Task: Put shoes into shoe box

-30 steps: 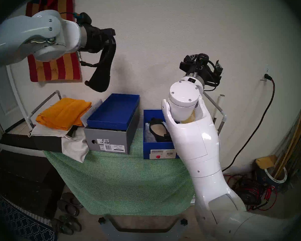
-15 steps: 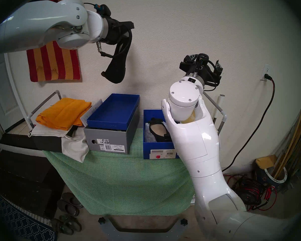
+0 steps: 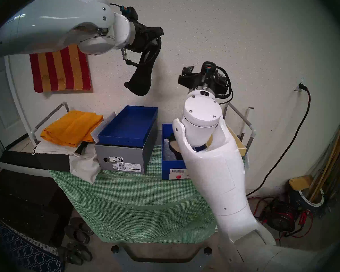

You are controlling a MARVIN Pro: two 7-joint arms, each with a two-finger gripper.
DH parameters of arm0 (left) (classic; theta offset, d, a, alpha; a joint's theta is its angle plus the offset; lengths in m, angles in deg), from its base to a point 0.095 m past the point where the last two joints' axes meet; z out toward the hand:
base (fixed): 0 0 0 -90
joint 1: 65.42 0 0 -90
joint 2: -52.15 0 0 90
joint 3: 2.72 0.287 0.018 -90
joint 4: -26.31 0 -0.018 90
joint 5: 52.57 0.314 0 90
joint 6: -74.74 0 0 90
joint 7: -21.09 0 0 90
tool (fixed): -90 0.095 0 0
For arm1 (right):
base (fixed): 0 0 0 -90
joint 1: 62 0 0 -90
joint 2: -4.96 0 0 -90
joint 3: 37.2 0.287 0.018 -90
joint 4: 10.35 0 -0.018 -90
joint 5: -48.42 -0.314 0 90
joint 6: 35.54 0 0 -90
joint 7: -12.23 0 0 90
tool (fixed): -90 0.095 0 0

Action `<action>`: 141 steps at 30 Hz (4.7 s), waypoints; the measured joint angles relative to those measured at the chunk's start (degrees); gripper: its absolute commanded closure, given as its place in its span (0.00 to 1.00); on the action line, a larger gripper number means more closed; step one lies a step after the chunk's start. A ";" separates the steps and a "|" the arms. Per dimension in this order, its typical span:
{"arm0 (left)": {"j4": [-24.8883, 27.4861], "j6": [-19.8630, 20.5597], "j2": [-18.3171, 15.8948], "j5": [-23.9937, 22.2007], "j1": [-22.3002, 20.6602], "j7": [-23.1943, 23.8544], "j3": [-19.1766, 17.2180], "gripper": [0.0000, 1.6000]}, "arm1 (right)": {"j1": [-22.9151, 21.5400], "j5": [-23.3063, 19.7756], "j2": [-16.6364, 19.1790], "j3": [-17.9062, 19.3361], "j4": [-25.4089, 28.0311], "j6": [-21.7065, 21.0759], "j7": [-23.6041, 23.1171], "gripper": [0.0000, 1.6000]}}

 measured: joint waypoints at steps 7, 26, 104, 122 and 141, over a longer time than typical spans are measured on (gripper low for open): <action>-1.34 -0.04 1.16 -0.47 0.47 0.32 -0.47 1.00 | 1.49 -3.62 0.78 -0.29 6.22 -6.63 -2.80 0.00; -4.83 -1.38 3.86 -3.68 3.60 2.77 -3.26 1.00 | 6.50 -9.84 0.04 -4.02 11.23 -11.22 -6.78 0.00; 12.77 -0.36 -5.77 -7.11 -3.76 -3.62 -5.76 0.00 | 3.40 -2.07 1.34 -3.30 6.39 5.10 -9.53 1.00; 9.29 18.45 -3.49 -13.27 -4.43 5.71 -2.70 0.00 | 3.85 1.05 -1.44 -2.53 1.88 9.37 -3.38 1.00; 9.11 11.49 -10.07 -9.60 -9.24 -1.59 1.08 0.00 | 2.42 6.00 -4.79 -4.40 1.37 9.20 4.93 1.00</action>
